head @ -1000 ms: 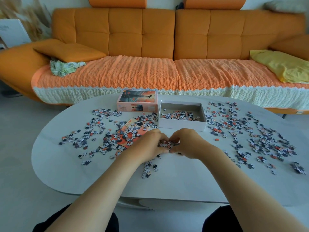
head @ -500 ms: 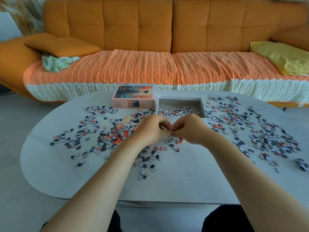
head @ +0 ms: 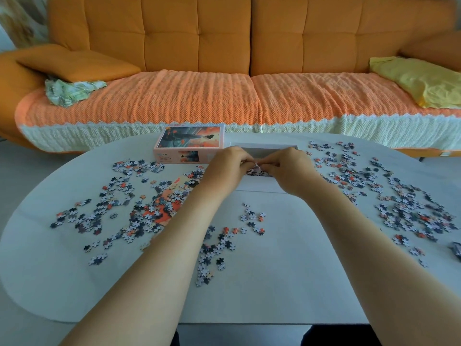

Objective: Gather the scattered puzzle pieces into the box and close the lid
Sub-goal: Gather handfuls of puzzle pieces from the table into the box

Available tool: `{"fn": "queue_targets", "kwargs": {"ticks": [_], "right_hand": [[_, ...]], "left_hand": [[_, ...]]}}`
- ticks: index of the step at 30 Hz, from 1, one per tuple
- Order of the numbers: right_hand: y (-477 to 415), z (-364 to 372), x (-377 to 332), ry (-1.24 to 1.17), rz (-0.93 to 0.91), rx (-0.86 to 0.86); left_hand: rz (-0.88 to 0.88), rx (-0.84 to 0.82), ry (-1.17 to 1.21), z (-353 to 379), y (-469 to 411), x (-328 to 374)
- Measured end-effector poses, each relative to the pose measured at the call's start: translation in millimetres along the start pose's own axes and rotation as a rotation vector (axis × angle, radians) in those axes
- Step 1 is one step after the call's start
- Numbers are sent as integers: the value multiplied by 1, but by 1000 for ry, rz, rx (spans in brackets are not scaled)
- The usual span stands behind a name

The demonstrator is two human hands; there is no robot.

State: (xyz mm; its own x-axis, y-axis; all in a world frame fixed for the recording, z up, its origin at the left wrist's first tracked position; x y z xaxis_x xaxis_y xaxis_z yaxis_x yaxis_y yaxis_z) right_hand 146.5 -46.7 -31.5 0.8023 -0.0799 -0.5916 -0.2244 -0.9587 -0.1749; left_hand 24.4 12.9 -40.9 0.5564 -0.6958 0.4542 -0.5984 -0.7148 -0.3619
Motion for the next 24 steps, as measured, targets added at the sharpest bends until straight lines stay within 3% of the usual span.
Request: {"fn": "queue_targets", "kwargs": {"ticks": [8, 10, 17, 20, 24], "right_hand": [[15, -9, -19, -1, -211, 87], [27, -3, -31, -29, -278, 36], [65, 45, -26, 243, -106, -395], [79, 52, -32, 248, -115, -416], [97, 55, -46, 153, -120, -416]], "left_hand": [[103, 94, -150, -20, 19, 6], [95, 76, -185, -27, 32, 8], [-23, -376, -284, -31, 104, -4], [41, -443, -432, -33, 129, -2], [28, -415, -233, -30, 157, -1]]}}
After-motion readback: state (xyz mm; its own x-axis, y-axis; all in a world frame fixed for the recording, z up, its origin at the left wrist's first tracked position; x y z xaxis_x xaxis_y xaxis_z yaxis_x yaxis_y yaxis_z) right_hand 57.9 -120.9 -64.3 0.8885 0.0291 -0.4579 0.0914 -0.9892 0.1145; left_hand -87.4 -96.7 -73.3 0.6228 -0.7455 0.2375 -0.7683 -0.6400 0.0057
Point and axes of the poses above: each hand's wrist, its own y-axis away from the middle knuckle, its own z-axis out of the palm, x = y × z, the point moved 7 cm from there along -y, towards the middle knuckle, and after that the axes turned 6 degrees about -y, right-handed, at the moved point
